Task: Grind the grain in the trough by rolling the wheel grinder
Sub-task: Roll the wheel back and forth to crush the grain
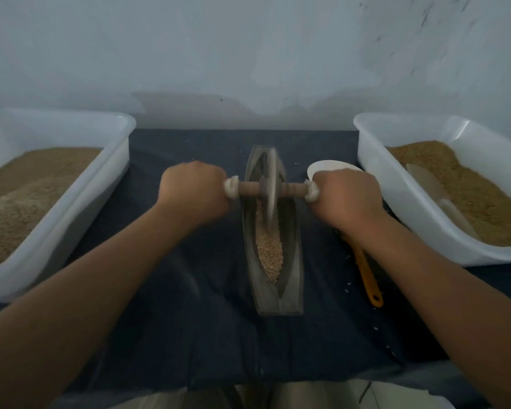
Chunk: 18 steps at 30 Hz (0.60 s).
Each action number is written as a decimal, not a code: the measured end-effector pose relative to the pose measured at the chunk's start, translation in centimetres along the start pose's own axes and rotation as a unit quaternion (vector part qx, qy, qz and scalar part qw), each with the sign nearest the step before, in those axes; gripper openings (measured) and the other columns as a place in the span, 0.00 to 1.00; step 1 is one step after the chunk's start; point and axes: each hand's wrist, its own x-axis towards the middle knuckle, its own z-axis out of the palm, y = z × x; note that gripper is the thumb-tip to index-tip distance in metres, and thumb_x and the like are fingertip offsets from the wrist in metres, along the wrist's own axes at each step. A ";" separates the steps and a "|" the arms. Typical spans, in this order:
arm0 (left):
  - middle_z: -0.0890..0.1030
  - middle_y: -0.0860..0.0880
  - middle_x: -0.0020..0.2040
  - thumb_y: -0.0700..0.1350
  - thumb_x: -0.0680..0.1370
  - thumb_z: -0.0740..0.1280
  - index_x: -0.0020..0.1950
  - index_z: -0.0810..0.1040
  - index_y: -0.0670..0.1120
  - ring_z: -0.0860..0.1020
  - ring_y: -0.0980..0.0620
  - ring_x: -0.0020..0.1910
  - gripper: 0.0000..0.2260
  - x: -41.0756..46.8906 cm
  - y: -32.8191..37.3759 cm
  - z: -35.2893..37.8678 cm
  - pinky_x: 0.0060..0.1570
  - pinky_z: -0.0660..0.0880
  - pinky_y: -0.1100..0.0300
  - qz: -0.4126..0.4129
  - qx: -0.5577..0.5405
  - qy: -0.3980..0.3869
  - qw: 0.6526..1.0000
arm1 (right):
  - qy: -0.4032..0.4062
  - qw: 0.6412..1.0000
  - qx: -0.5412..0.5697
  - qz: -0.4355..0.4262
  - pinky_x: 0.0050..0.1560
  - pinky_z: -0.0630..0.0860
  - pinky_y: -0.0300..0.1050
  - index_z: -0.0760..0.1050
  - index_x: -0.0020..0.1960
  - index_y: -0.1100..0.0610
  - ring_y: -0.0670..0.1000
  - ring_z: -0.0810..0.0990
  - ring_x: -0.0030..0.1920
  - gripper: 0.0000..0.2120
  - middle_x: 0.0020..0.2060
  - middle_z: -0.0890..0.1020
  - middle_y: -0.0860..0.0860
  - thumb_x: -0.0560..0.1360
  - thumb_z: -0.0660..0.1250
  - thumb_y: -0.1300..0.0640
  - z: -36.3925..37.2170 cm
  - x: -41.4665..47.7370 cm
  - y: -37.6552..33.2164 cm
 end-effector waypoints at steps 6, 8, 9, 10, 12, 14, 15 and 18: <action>0.55 0.58 0.25 0.58 0.68 0.67 0.32 0.56 0.55 0.57 0.54 0.20 0.19 -9.0 -1.3 0.1 0.30 0.49 0.67 0.096 -0.018 0.132 0.986 | 0.017 0.997 0.040 -0.066 0.27 0.69 0.44 0.64 0.34 0.45 0.43 0.70 0.25 0.16 0.26 0.70 0.43 0.76 0.64 0.41 -1.6 -8.7 0.4; 0.58 0.58 0.24 0.60 0.68 0.64 0.30 0.57 0.54 0.55 0.56 0.20 0.19 -7.5 -1.0 0.5 0.30 0.50 0.68 0.076 0.008 0.128 0.989 | 0.065 0.997 -0.004 -0.050 0.26 0.60 0.40 0.63 0.33 0.45 0.42 0.67 0.24 0.19 0.24 0.68 0.43 0.79 0.59 0.38 -1.0 -7.5 0.3; 0.60 0.58 0.24 0.60 0.69 0.65 0.30 0.58 0.53 0.58 0.56 0.20 0.19 -5.9 -0.7 0.9 0.30 0.53 0.67 0.065 0.027 0.121 0.990 | 0.066 0.997 -0.015 -0.033 0.27 0.58 0.41 0.64 0.33 0.46 0.43 0.67 0.25 0.20 0.25 0.69 0.44 0.81 0.56 0.39 -0.6 -6.1 0.1; 0.63 0.57 0.25 0.59 0.70 0.66 0.30 0.61 0.52 0.64 0.53 0.21 0.19 -3.7 -0.6 1.4 0.29 0.58 0.65 0.052 0.033 0.111 0.992 | 0.055 0.998 -0.020 -0.015 0.29 0.58 0.42 0.67 0.34 0.47 0.45 0.69 0.27 0.21 0.26 0.70 0.45 0.82 0.55 0.39 -0.2 -4.3 -0.1; 0.68 0.55 0.28 0.60 0.73 0.66 0.31 0.66 0.51 0.75 0.46 0.27 0.18 0.5 -0.5 1.7 0.32 0.66 0.60 0.015 0.018 0.080 0.997 | 0.054 0.998 -0.030 0.007 0.32 0.60 0.45 0.68 0.36 0.49 0.50 0.72 0.30 0.20 0.30 0.73 0.46 0.82 0.56 0.41 0.7 -0.5 -0.1; 0.72 0.53 0.30 0.64 0.75 0.64 0.32 0.69 0.50 0.74 0.45 0.30 0.20 3.0 -0.5 1.5 0.34 0.68 0.58 -0.003 -0.003 0.065 0.998 | 0.058 0.998 -0.024 0.019 0.31 0.61 0.45 0.66 0.35 0.49 0.50 0.70 0.30 0.19 0.30 0.73 0.46 0.82 0.60 0.43 0.7 1.9 -0.2; 0.73 0.53 0.31 0.65 0.75 0.62 0.33 0.70 0.51 0.73 0.46 0.30 0.20 3.3 -0.4 1.5 0.34 0.68 0.57 -0.005 -0.013 0.059 0.998 | 0.052 0.998 -0.022 0.017 0.30 0.60 0.45 0.65 0.34 0.49 0.49 0.69 0.28 0.19 0.29 0.72 0.45 0.81 0.62 0.44 0.4 2.3 -0.3; 0.74 0.54 0.32 0.61 0.74 0.60 0.33 0.70 0.52 0.75 0.47 0.32 0.16 0.4 -0.9 1.4 0.35 0.70 0.57 0.000 -0.034 0.029 0.999 | 0.022 1.000 0.005 -0.006 0.35 0.74 0.49 0.70 0.35 0.50 0.54 0.78 0.33 0.15 0.32 0.76 0.48 0.79 0.65 0.50 -0.6 0.5 -0.1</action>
